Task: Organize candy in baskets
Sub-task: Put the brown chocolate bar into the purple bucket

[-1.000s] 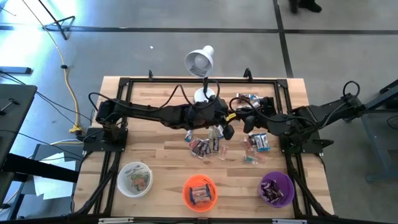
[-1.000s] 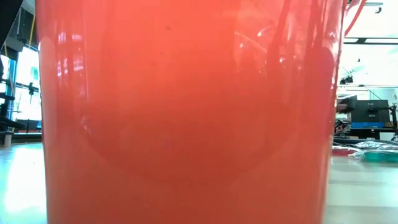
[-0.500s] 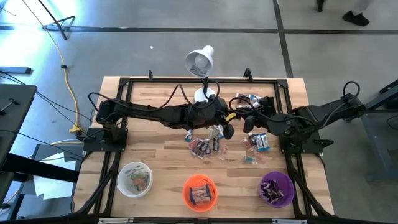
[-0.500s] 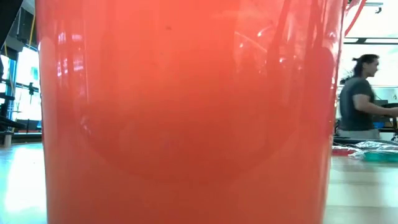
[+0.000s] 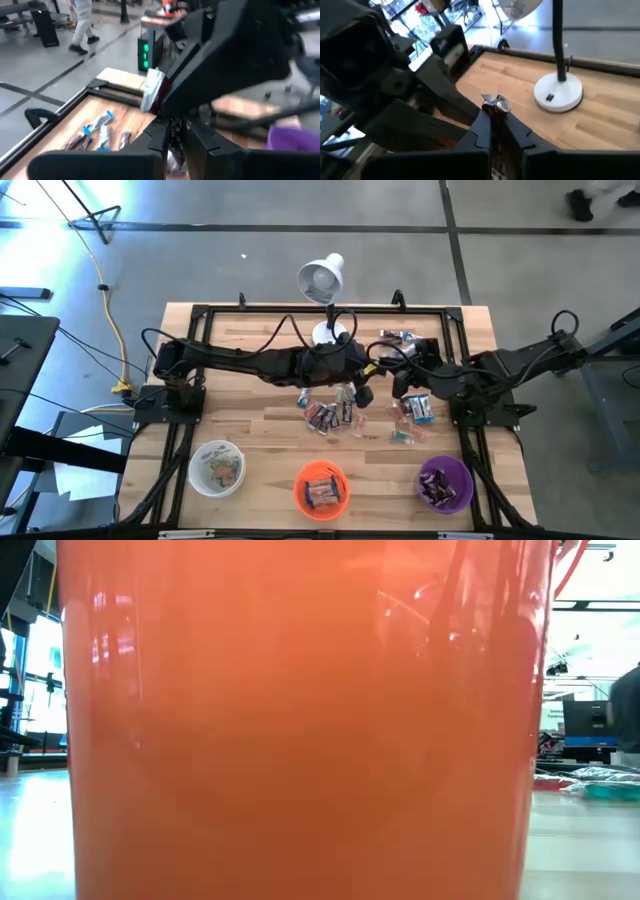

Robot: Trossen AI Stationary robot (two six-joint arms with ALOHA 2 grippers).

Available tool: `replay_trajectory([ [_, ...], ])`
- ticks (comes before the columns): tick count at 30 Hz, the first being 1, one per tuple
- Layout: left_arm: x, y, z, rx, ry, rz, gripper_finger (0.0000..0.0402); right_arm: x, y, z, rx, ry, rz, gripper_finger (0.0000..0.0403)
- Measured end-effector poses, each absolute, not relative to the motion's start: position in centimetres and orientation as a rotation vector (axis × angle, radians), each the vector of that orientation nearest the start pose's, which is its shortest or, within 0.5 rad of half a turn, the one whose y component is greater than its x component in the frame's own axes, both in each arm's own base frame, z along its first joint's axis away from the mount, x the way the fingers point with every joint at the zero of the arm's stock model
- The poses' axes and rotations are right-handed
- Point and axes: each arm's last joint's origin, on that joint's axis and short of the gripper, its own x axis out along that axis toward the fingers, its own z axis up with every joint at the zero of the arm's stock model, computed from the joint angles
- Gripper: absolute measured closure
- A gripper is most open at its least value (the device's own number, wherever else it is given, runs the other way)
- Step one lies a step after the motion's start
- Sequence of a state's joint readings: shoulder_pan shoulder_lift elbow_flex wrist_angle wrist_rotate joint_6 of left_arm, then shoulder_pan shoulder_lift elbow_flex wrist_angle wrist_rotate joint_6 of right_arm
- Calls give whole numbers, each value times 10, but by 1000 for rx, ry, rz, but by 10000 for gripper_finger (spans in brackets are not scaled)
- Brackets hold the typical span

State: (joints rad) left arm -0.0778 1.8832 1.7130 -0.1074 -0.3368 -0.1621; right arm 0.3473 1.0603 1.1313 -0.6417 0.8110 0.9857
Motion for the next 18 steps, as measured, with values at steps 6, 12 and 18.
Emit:
replay_trajectory([
  [6, 430, -21, 349, -26, 368, 286, 345, 198, 49, 361, 616, 242, -646, 402],
  [12, 411, -11, 357, -30, 460, 321, 322, 196, 50, 358, 628, 293, -624, 402],
  [18, 393, -6, 344, -68, 671, 372, 312, 185, 56, 342, 770, 551, -558, 402],
])
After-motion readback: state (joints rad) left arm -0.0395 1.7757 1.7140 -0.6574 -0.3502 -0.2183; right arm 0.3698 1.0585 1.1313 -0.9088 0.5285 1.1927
